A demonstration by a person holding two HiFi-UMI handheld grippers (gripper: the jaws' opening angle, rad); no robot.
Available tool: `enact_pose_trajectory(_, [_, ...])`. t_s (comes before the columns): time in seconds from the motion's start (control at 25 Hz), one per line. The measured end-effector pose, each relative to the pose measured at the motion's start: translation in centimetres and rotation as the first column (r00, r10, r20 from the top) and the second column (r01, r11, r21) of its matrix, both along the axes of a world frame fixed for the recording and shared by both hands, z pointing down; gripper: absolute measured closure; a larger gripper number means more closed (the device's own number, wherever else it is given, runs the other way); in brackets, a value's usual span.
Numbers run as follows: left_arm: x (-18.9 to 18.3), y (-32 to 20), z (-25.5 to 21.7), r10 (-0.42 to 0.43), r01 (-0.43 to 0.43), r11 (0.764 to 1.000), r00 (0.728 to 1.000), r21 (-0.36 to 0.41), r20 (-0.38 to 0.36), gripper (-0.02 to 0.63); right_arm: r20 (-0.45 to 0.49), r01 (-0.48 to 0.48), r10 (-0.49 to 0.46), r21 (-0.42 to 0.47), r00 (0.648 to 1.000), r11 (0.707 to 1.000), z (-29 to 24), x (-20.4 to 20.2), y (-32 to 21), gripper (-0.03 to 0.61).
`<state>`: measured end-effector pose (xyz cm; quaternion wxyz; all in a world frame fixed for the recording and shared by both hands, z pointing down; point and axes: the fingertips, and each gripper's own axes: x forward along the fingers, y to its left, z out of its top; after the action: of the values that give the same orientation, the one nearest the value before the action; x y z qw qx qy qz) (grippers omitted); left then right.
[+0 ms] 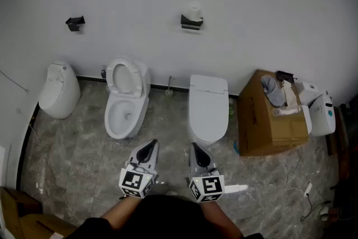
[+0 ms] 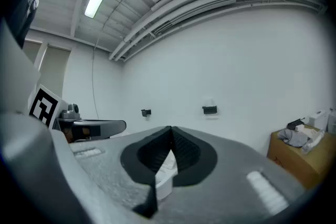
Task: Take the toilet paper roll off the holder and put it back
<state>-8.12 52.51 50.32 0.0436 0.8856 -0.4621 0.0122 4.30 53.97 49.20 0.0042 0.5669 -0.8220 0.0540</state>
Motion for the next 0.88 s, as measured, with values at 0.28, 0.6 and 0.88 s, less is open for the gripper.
enact_pose_trajectory(0.28, [0.8, 0.4, 0.4, -0.013, 0.013, 1.000, 1.000, -0.004, 0.001, 0.601, 0.067, 0.007, -0.007, 0.013, 0.998, 1.000, 0.3, 2.3, 0.5, 0.583])
enact_pose_trajectory(0.6, [-0.8, -3.0, 1.3, -0.037, 0.037, 0.999, 0.999, -0.015, 0.019, 0.601, 0.106, 0.024, -0.025, 0.006, 0.994, 1.000, 1.0, 2.5, -2.7, 0.580])
enact_pose_trajectory(0.88, [1.3, -9.5, 2.7, 0.055, -0.056, 0.998, 0.998, -0.036, -0.027, 0.601, 0.034, 0.014, -0.013, -0.020, 0.999, 1.000, 2.1, 1.4, -8.9, 0.580])
